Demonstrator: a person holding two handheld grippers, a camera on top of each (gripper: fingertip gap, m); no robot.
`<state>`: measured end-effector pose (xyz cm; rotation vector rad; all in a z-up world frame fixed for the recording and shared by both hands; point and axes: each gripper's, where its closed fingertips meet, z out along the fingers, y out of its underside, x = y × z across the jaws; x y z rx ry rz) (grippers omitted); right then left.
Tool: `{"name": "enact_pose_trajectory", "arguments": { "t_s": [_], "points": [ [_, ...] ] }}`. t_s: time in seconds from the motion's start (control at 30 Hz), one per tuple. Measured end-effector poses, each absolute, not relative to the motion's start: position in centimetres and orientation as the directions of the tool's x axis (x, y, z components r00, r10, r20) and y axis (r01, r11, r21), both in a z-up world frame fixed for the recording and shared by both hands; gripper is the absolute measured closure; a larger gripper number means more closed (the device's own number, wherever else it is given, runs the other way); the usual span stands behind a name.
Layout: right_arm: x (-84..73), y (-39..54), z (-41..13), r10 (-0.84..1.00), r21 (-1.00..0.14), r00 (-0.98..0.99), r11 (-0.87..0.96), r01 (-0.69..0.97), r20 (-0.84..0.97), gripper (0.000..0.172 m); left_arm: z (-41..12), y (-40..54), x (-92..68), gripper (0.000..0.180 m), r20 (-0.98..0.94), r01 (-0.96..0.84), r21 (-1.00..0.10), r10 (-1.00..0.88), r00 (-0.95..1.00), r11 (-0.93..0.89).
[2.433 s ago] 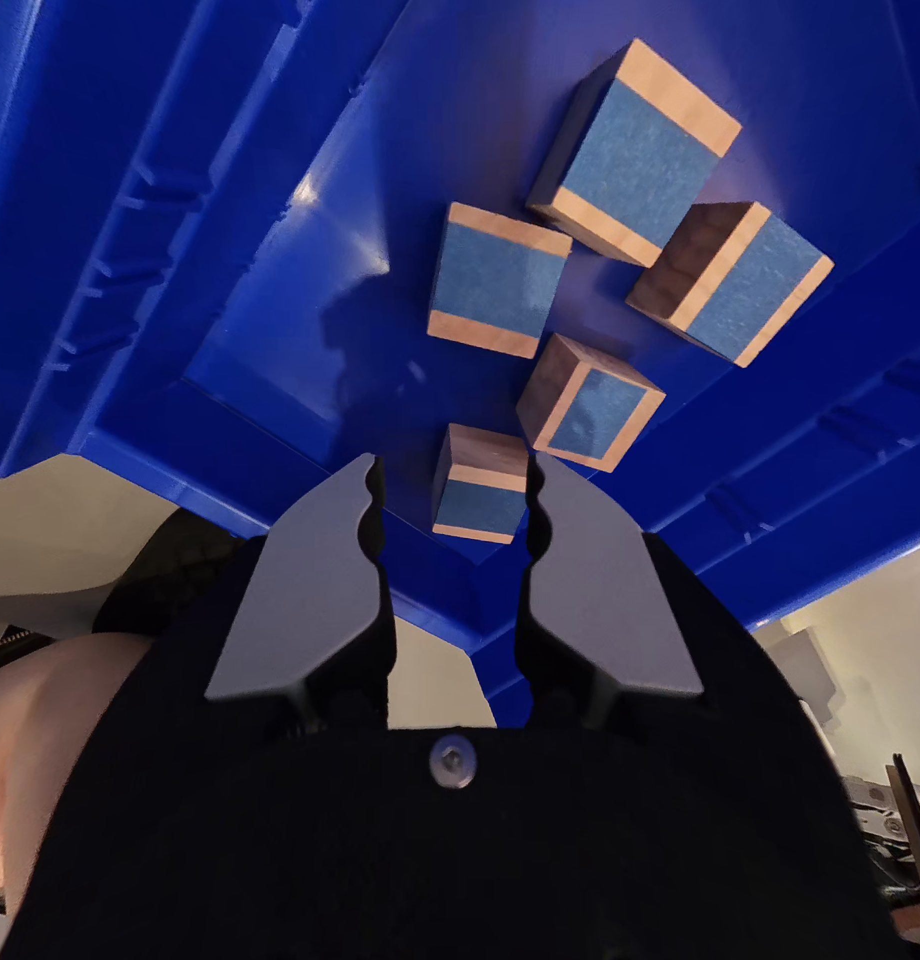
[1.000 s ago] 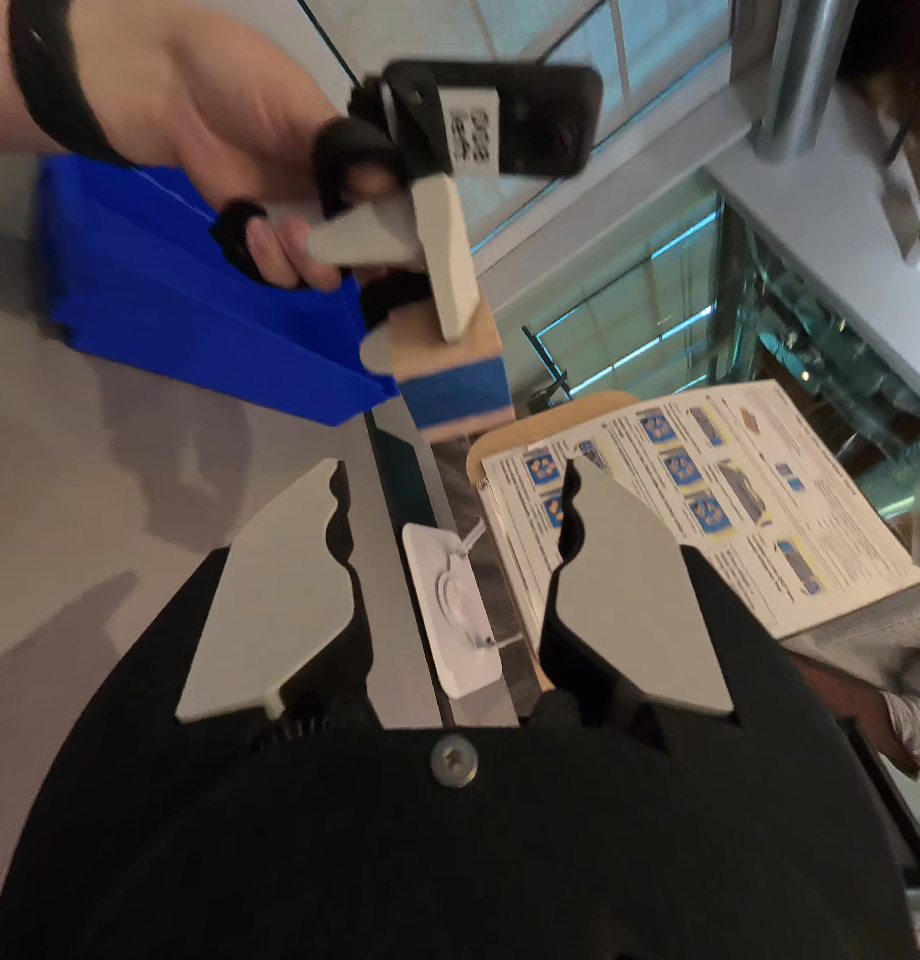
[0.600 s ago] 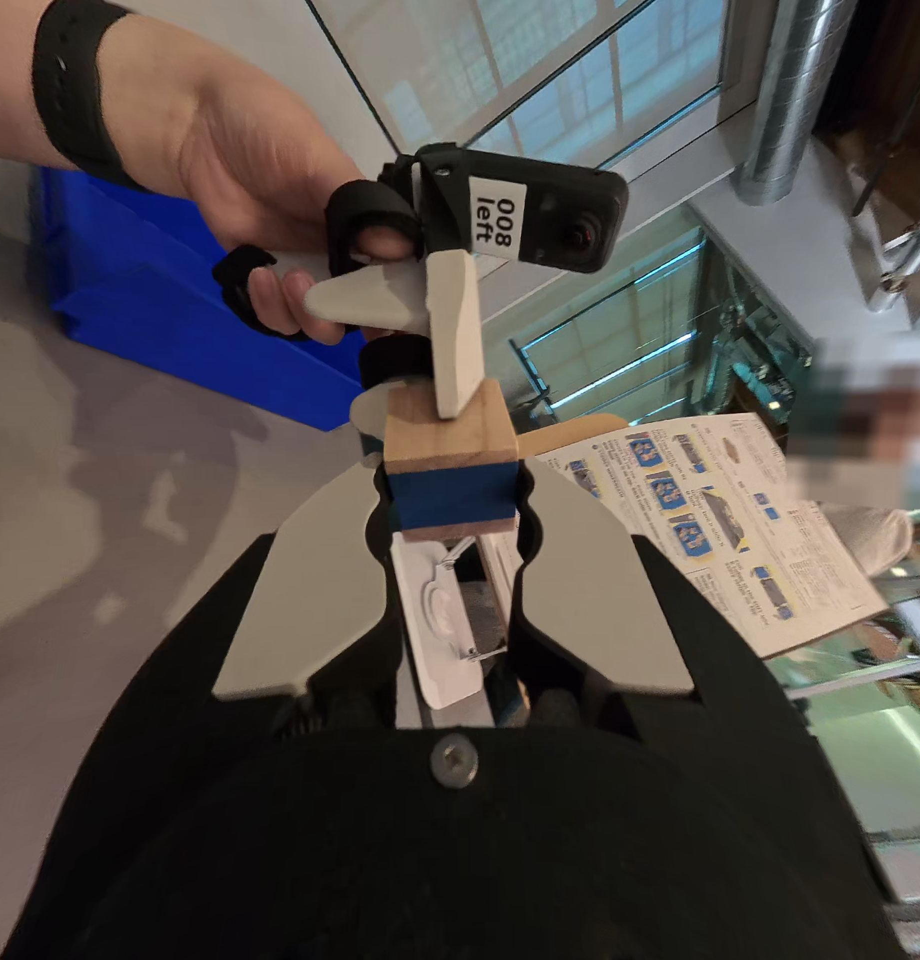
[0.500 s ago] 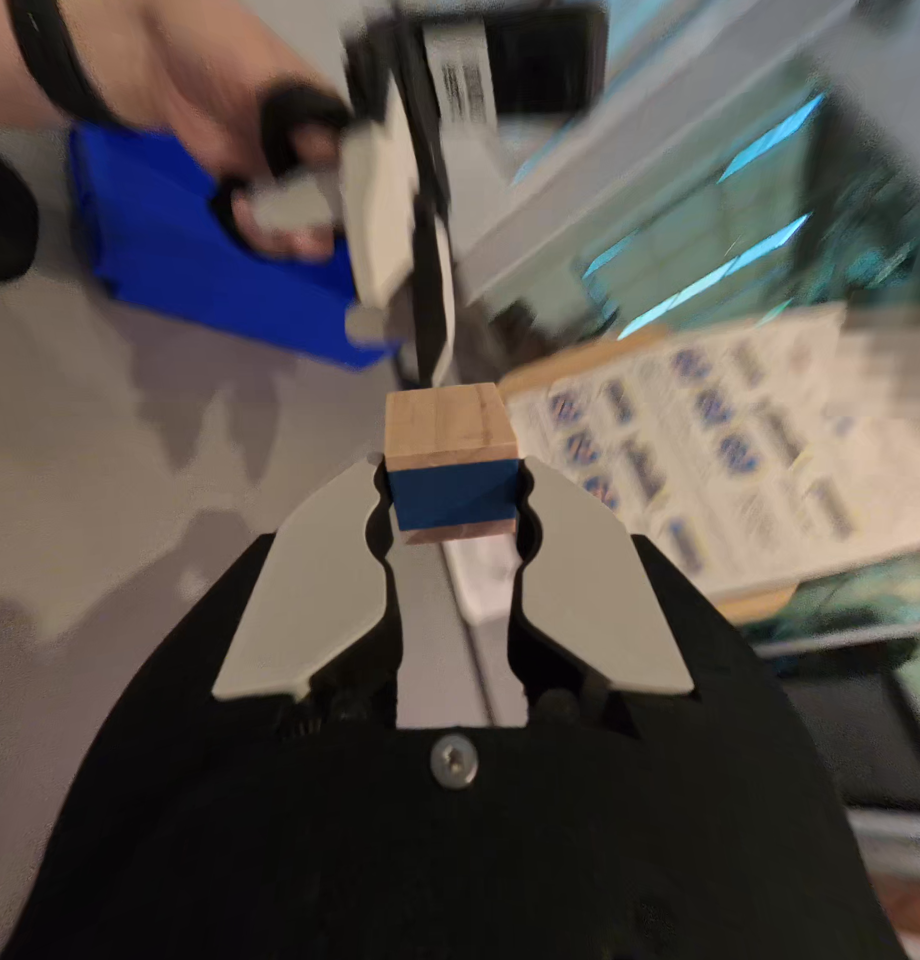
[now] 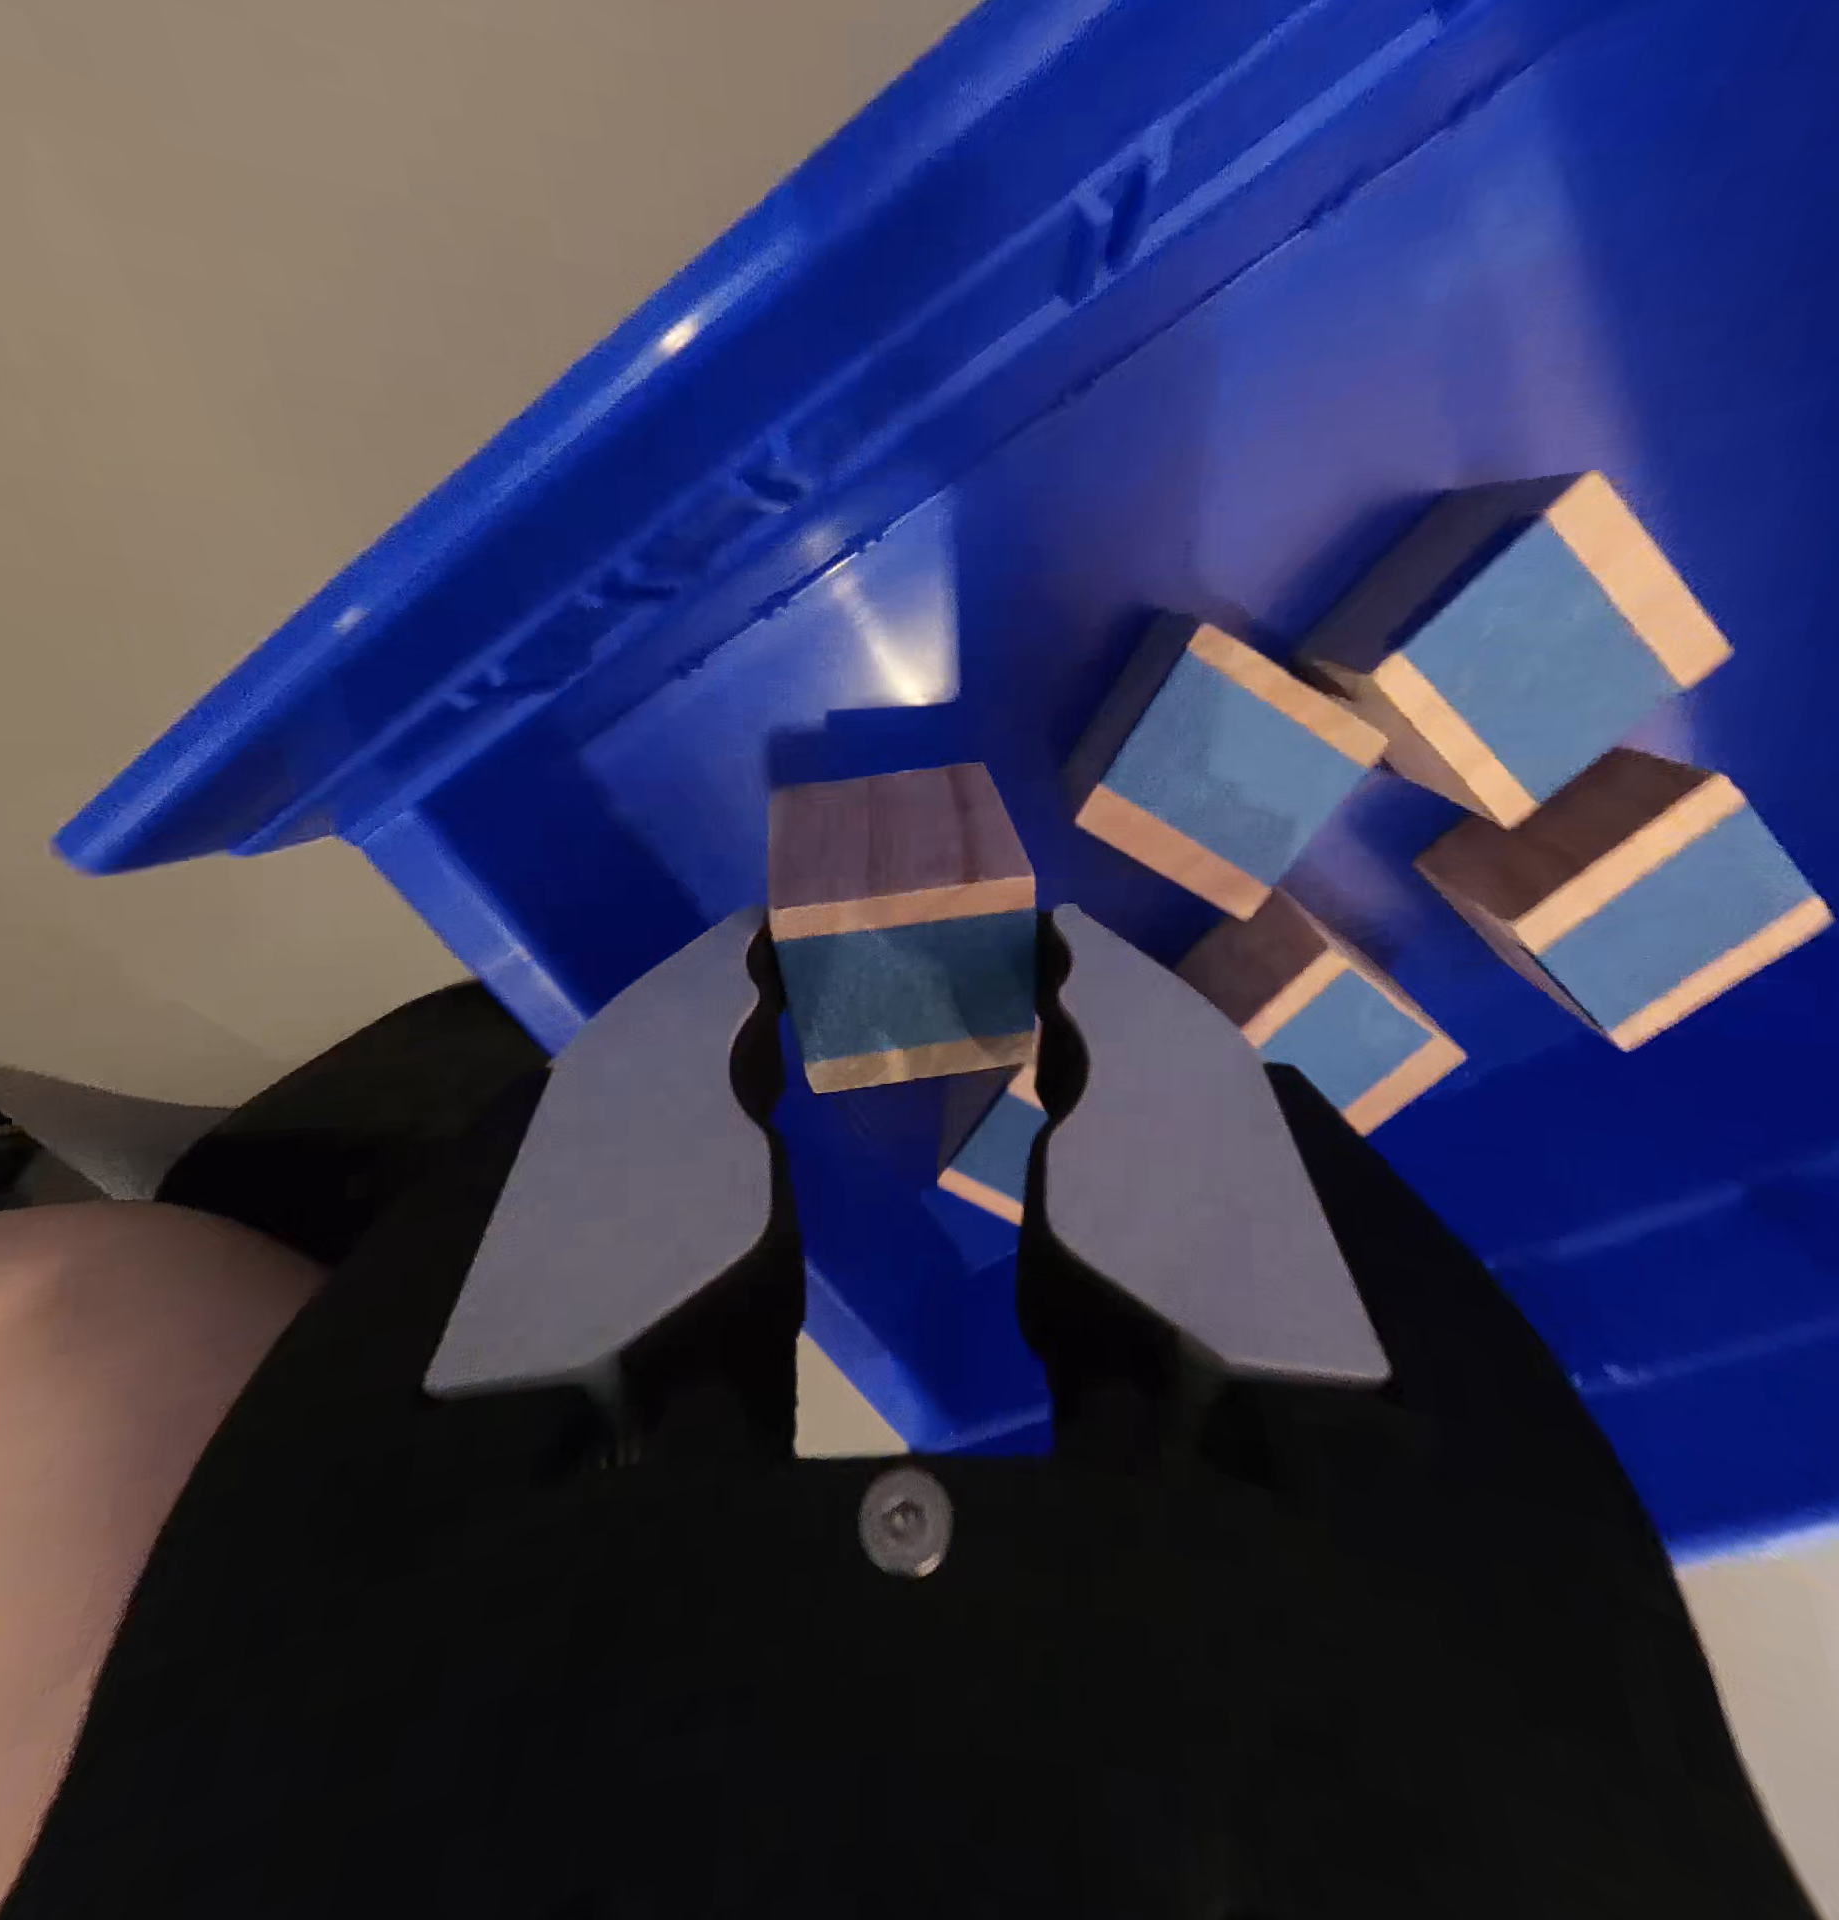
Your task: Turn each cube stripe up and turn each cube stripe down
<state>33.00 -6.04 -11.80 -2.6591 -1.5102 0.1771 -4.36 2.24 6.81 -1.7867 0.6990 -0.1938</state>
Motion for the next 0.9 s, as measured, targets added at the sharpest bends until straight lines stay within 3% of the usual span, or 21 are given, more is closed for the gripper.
{"name": "enact_pose_trajectory", "arguments": {
  "t_s": [0.17, 0.43, 0.77, 0.9],
  "points": [
    [33.8, -5.3, -13.5, 0.849, -0.004, 0.528, -0.529, 0.849, -0.017, 0.124, 5.5, 3.9, -6.6, 0.124, -0.27, -0.399, -0.886, -0.436, 0.858, -0.236],
    [34.1, -5.2, -14.8, 0.843, 0.082, 0.538, -0.536, 0.84, -0.005, 0.124, 5.4, 4.3, -7.6, 0.126, -0.302, -0.414, -0.877, -0.391, 0.87, -0.244],
    [34.4, -5.1, -14.1, 0.808, 0.074, 0.589, -0.589, 0.805, 0.024, 0.12, 5.1, 4.4, -8.1, 0.122, -0.319, -0.438, -0.858, -0.391, 0.864, -0.267],
    [35.5, -4.6, -10.0, 0.77, -0.09, 0.626, -0.62, 0.78, 0.125, 0.119, 6.4, 3.7, -12.6, 0.116, -0.336, -0.444, -0.829, -0.332, 0.881, -0.34]
  ]
}}
